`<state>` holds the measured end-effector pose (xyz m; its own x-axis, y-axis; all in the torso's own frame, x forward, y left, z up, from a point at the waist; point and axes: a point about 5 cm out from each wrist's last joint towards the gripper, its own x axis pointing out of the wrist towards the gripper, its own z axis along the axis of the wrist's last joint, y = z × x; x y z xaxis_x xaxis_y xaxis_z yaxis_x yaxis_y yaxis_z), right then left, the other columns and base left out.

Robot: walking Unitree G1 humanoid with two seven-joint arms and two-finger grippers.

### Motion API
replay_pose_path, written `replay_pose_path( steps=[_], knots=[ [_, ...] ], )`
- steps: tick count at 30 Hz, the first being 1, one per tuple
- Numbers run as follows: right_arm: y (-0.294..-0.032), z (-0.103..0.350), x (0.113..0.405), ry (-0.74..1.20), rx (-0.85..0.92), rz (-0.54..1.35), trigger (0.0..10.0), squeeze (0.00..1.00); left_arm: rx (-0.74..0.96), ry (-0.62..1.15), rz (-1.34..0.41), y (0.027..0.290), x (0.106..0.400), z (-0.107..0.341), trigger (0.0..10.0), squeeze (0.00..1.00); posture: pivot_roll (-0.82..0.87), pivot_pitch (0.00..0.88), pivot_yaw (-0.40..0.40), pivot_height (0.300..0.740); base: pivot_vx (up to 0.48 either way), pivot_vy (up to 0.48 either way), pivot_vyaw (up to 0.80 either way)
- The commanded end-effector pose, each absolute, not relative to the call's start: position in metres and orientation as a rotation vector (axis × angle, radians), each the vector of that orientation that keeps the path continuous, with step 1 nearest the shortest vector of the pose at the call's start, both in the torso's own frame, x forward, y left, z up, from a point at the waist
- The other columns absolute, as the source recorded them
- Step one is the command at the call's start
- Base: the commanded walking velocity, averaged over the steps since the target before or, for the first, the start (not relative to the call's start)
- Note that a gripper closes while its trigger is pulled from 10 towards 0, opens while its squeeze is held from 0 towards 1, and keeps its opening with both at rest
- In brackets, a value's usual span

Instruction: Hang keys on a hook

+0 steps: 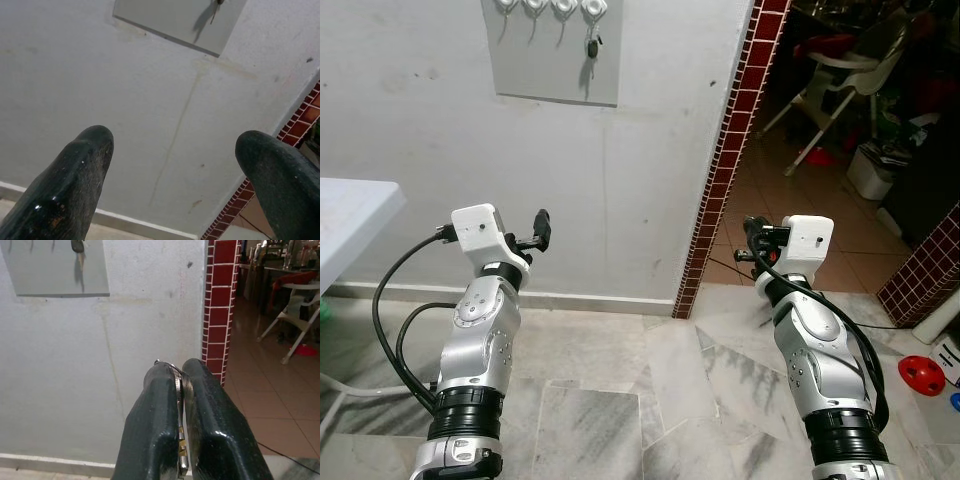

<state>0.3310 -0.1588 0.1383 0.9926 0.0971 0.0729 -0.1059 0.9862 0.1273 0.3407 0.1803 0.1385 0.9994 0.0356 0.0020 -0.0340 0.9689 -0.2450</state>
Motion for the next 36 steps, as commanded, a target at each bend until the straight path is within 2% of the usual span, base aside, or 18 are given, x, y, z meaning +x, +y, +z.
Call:
replay_pose_path(
  steps=[1,8,36],
  knots=[
    [-0.1597,0.1448,0.3311,-0.087,0.129,0.106,10.0,0.0,-0.262,-0.001,0.024,0.1817,0.341,0.1388,10.0,0.0,-0.02,0.0,-0.057,0.74,0.0,0.0,0.0],
    [-0.1588,0.1444,0.331,-0.082,0.134,0.114,10.0,0.0,-0.282,-0.011,0.005,0.1821,0.34,0.1402,10.0,0.0,-0.02,0.0,-0.058,0.74,0.126,0.0,0.0],
    [-0.157,0.144,0.3313,-0.074,0.127,0.128,10.0,0.0,-0.304,-0.007,0.006,0.1829,0.34,0.1396,10.0,0.0,-0.02,0.0,-0.065,0.74,0.402,0.0,0.0]
  ],
)
